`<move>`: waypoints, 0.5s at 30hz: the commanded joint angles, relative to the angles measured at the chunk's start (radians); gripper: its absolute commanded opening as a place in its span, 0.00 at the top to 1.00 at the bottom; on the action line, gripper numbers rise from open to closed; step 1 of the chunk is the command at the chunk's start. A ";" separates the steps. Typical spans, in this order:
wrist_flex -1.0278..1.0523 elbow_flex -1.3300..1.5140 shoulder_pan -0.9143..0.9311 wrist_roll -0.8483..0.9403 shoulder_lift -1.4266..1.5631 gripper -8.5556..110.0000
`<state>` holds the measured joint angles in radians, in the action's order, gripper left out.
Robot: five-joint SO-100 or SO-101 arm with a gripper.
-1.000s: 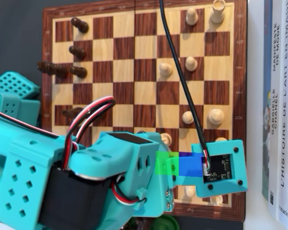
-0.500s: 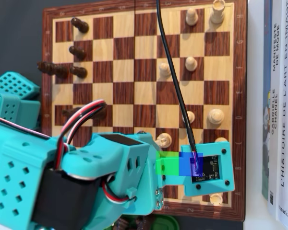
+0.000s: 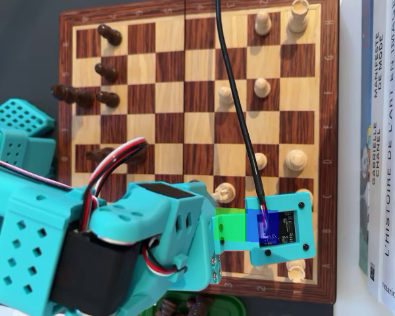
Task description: Play chess
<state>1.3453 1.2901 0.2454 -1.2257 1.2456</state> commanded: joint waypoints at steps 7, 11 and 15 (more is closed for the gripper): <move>-0.009 -0.017 0.043 -0.006 -0.008 0.88; -0.012 -0.018 0.048 -0.005 -0.014 0.88; -0.028 -0.018 0.038 -0.006 -0.017 0.88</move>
<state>1.3392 1.2916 0.2746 -1.2257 1.2195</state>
